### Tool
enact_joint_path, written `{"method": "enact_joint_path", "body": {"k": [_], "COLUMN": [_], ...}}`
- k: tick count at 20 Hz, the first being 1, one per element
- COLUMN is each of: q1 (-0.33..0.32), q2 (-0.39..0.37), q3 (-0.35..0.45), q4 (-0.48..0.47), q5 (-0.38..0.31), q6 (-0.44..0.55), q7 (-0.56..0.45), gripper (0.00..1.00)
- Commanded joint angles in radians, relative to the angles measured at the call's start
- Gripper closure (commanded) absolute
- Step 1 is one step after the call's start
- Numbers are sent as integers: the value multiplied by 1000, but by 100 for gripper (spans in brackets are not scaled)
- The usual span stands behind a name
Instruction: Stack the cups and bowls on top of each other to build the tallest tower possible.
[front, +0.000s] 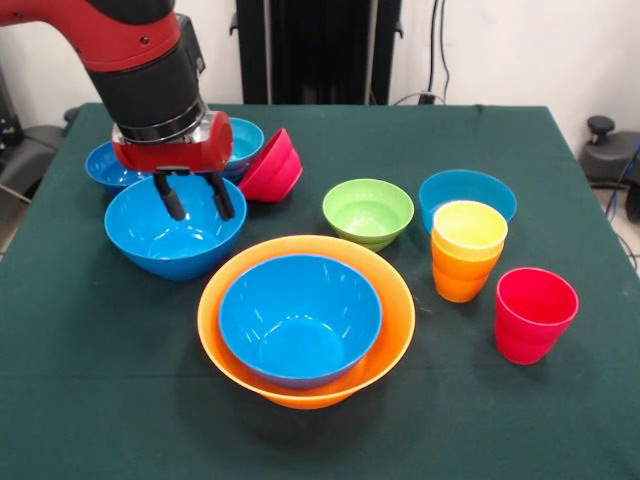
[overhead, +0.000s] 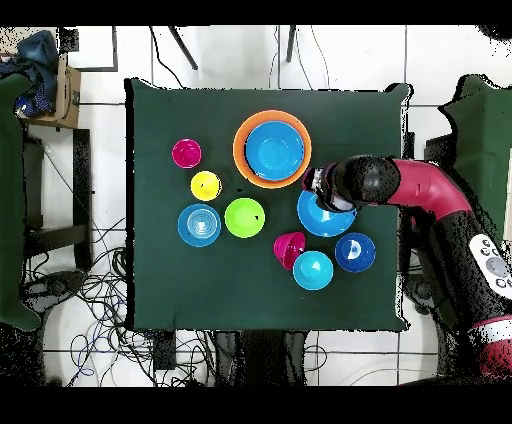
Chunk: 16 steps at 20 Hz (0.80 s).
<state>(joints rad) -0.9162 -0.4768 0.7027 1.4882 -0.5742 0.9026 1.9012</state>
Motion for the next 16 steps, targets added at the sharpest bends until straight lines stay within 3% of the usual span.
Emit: {"method": "enact_joint_path", "body": {"k": [1,16], "q1": [49,60], "q2": [21,38], "q3": [-9,-28], "q4": [-8,-15], "q5": [-25,-63], "q6": [-15,-48], "q7": [-127,-127], "gripper": [0,0]}}
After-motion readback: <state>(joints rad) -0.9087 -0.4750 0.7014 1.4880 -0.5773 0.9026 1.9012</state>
